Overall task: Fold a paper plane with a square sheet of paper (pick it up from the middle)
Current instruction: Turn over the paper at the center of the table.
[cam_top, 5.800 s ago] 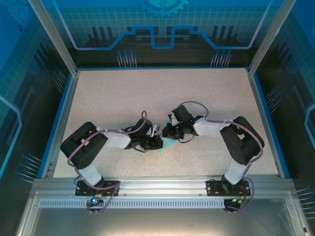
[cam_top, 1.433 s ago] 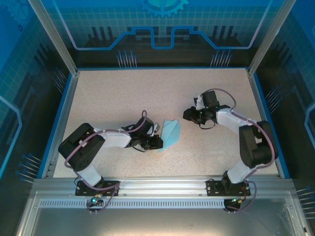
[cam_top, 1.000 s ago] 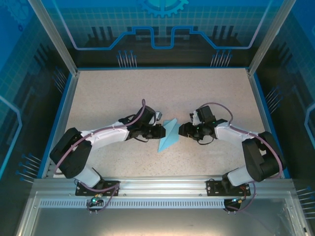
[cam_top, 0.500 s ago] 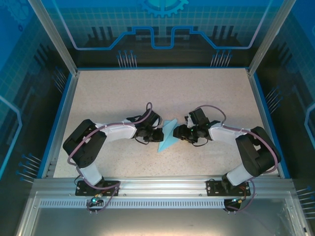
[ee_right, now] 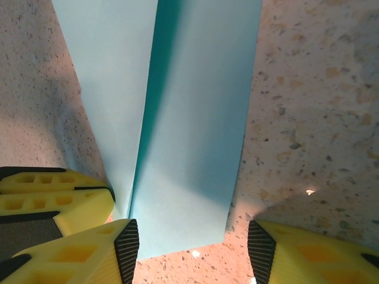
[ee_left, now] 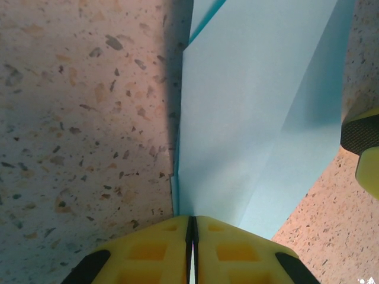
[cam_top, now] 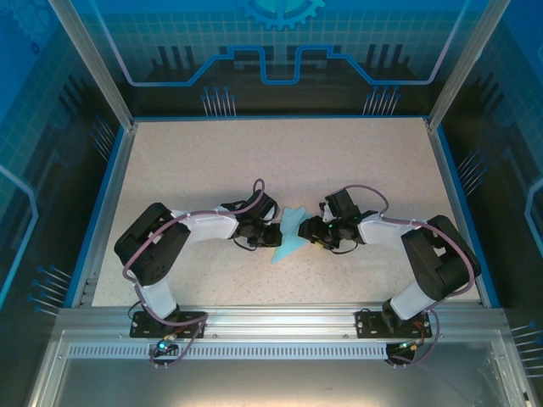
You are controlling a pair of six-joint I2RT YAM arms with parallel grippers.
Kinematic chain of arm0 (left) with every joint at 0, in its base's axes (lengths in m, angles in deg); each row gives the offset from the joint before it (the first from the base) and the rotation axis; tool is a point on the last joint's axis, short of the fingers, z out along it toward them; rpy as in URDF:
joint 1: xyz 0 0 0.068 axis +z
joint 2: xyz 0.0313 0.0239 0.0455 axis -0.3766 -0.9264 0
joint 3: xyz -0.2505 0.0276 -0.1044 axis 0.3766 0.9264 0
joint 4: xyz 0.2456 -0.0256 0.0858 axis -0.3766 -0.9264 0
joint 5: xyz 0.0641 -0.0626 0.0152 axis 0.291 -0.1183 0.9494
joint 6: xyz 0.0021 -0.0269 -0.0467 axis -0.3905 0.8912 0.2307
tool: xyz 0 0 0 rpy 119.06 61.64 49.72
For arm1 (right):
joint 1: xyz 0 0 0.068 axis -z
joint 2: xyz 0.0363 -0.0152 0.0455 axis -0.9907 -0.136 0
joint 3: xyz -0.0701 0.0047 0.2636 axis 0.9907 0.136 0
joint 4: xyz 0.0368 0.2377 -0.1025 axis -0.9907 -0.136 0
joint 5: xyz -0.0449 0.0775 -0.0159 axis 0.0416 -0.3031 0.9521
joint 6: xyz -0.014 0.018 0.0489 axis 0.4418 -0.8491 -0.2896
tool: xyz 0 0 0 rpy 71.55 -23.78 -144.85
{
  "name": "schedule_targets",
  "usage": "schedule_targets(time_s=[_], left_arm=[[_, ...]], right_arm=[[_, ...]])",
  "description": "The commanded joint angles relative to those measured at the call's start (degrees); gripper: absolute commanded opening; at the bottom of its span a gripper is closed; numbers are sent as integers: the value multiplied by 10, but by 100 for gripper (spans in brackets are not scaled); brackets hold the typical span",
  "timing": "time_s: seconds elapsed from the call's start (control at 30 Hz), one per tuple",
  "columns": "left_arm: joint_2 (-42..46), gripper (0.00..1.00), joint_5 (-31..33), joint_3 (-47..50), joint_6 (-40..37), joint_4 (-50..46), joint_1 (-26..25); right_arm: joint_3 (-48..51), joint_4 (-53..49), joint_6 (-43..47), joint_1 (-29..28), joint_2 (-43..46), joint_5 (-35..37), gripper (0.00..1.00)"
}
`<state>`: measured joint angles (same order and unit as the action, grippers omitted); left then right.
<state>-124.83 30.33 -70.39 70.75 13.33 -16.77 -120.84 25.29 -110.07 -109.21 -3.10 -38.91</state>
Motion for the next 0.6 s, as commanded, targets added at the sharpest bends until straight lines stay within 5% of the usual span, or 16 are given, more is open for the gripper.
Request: schedule_targets(time_s=[0.0, 0.57], left_arm=[[-14, 14, -6, 3, -4, -2, -1], [-9, 14, -14, 8, 4, 4, -2]], right_arm=[[12, 55, -19, -11, -23, -32, 54], [14, 50, -53, -12, -2, -26, 47]])
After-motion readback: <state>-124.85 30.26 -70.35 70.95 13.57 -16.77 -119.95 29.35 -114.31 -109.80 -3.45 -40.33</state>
